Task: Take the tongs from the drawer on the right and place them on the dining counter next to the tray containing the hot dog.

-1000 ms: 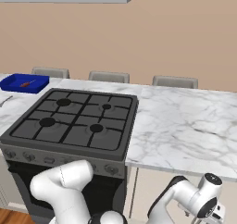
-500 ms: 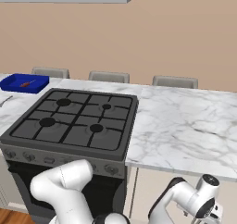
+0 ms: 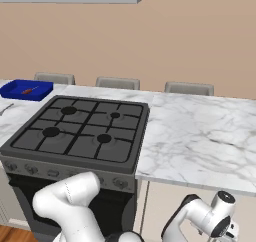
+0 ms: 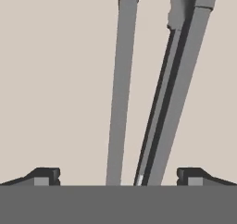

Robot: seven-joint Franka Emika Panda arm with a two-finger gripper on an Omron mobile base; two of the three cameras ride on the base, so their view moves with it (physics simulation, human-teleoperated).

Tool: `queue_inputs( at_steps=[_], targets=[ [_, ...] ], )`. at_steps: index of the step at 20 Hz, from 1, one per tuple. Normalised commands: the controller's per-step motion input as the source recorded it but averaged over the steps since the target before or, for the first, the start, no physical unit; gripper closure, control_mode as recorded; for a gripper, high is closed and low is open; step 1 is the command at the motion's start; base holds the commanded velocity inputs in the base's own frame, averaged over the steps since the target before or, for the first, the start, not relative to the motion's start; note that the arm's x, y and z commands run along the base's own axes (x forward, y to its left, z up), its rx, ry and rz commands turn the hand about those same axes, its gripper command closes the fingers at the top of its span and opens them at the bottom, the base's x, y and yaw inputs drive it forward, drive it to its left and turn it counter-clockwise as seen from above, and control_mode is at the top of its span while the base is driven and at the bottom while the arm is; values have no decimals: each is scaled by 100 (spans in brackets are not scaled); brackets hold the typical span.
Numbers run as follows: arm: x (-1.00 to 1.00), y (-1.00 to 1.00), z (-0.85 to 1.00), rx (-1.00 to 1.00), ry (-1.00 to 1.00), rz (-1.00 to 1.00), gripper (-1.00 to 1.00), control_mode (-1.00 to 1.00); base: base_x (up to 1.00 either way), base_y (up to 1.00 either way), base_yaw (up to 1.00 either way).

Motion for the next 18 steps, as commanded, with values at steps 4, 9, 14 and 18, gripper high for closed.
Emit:
queue_inputs(
  at_steps=[4,9,14,18],
  targets=[
    [0,-3,-29,0,0,0,-100,-100,0,0,0],
    [0,0,-24,0,0,0,-100,-100,0,0,0],
    [0,0,-39,0,0,0,-100,-100,0,0,0],
    [-1,0,-31,0,0,0,100,-100,0,0,0]
  ],
)
